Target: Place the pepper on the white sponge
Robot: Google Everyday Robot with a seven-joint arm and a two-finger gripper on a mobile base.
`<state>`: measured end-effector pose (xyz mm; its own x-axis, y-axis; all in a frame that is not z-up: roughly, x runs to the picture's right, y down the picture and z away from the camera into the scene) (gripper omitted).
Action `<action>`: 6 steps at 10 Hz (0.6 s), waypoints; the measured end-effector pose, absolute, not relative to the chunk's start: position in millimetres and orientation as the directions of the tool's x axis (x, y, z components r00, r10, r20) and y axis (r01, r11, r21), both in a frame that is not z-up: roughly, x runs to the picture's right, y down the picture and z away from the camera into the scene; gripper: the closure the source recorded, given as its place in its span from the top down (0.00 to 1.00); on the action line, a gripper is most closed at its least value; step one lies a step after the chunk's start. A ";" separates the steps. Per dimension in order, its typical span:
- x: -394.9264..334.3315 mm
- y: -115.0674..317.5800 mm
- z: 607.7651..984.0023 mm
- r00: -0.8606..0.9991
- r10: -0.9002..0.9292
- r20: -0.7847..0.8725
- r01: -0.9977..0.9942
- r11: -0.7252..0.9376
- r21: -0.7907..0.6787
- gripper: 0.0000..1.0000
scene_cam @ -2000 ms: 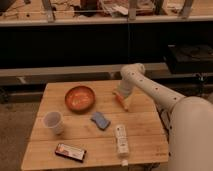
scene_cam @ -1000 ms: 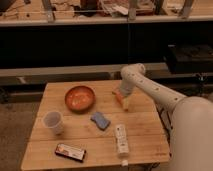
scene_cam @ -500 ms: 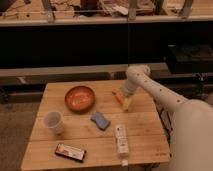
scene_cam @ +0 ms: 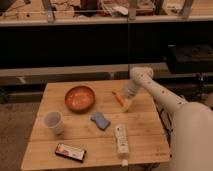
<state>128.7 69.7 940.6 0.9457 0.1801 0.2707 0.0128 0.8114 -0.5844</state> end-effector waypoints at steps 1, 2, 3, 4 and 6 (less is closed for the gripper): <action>130.0 70.6 941.1 0.944 0.189 0.271 0.006 0.811 -0.585 0.80; 131.9 71.2 941.6 0.941 0.201 0.273 -0.004 0.811 -0.585 0.80; 132.4 71.4 942.1 0.938 0.211 0.275 -0.010 0.810 -0.586 0.80; 132.3 72.0 942.9 0.936 0.217 0.277 -0.013 0.809 -0.587 0.80; 133.1 72.8 944.0 0.934 0.223 0.278 -0.017 0.808 -0.589 0.80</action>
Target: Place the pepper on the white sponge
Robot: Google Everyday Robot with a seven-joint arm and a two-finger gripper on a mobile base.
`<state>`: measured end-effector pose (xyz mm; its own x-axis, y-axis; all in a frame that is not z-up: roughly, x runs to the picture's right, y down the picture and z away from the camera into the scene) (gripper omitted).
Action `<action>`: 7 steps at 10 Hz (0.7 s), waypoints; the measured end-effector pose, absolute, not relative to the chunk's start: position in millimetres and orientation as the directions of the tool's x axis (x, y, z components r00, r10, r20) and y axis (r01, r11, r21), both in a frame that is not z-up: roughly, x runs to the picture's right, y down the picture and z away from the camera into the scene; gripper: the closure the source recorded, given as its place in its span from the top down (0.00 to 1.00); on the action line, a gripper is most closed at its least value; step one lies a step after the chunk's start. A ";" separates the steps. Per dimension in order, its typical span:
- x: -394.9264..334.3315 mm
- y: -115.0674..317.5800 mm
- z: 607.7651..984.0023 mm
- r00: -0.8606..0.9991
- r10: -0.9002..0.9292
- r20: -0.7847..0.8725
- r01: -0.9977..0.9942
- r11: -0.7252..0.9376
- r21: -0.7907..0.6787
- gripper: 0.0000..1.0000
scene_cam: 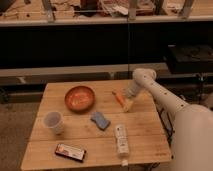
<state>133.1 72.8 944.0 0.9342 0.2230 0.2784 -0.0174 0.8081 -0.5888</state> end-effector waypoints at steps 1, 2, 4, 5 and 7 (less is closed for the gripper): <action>133.4 73.2 944.6 0.934 0.226 0.278 -0.019 0.807 -0.590 0.80; 133.5 73.4 945.3 0.932 0.230 0.280 -0.022 0.806 -0.591 0.80; 135.0 74.2 946.5 0.929 0.241 0.281 -0.028 0.802 -0.597 0.80; 135.4 74.2 946.8 0.928 0.244 0.282 -0.028 0.800 -0.600 0.80; 135.8 74.5 947.6 0.928 0.244 0.282 -0.024 0.795 -0.606 0.63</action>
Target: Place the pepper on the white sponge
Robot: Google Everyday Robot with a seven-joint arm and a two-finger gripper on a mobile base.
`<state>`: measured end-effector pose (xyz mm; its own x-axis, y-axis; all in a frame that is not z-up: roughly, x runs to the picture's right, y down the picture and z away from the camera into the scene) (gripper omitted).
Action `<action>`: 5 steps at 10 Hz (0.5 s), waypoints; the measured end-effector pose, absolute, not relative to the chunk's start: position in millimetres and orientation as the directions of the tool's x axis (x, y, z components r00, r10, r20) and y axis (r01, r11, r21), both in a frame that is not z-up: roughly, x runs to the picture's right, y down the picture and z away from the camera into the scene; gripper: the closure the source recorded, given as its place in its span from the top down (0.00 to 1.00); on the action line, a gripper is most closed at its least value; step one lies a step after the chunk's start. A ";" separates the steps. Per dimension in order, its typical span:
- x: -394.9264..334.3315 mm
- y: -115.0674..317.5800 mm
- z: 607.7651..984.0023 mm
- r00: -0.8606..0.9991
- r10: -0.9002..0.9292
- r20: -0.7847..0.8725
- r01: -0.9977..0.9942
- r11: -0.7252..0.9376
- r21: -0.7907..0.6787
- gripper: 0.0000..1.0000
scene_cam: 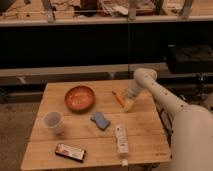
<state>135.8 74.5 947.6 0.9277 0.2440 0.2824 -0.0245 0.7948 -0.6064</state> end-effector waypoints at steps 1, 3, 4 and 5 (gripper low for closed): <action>135.2 74.8 947.9 0.928 0.244 0.282 -0.023 0.793 -0.609 0.55; 131.5 77.0 948.8 0.930 0.239 0.281 -0.018 0.791 -0.612 0.39; 129.5 78.7 949.4 0.929 0.241 0.281 -0.019 0.789 -0.614 0.38; 128.4 79.7 949.7 0.928 0.243 0.281 -0.020 0.788 -0.616 0.42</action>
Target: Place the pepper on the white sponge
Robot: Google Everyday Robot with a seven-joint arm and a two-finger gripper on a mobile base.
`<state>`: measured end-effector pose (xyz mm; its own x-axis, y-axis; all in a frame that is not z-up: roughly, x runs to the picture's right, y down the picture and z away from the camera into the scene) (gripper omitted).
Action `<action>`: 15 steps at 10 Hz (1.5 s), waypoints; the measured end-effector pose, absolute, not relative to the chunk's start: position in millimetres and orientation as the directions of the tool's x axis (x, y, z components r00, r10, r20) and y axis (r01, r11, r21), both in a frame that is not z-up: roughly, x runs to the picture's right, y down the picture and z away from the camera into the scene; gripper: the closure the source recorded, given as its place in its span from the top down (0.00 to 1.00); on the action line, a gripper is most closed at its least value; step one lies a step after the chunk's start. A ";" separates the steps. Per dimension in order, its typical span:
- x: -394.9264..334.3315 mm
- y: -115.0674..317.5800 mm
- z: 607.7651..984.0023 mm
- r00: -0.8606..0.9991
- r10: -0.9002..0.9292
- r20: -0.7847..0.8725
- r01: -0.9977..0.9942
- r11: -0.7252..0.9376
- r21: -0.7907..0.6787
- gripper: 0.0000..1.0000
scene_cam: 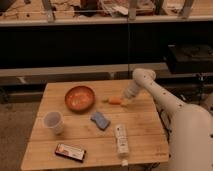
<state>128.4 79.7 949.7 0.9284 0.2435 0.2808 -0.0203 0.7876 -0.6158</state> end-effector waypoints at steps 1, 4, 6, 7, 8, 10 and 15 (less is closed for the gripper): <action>126.1 81.1 950.5 0.929 0.242 0.280 -0.019 0.786 -0.618 0.51; 120.5 81.7 952.6 0.933 0.233 0.276 -0.012 0.783 -0.621 0.60; 120.0 81.5 952.9 0.935 0.226 0.273 -0.008 0.784 -0.621 0.60; 119.9 81.1 952.5 0.936 0.224 0.273 -0.007 0.785 -0.620 0.60; 119.8 82.1 952.7 0.936 0.223 0.273 -0.006 0.785 -0.620 0.55; 119.4 81.8 952.4 0.937 0.220 0.273 -0.004 0.786 -0.619 0.35; 118.3 82.0 953.5 0.935 0.214 0.284 0.010 0.782 -0.623 0.20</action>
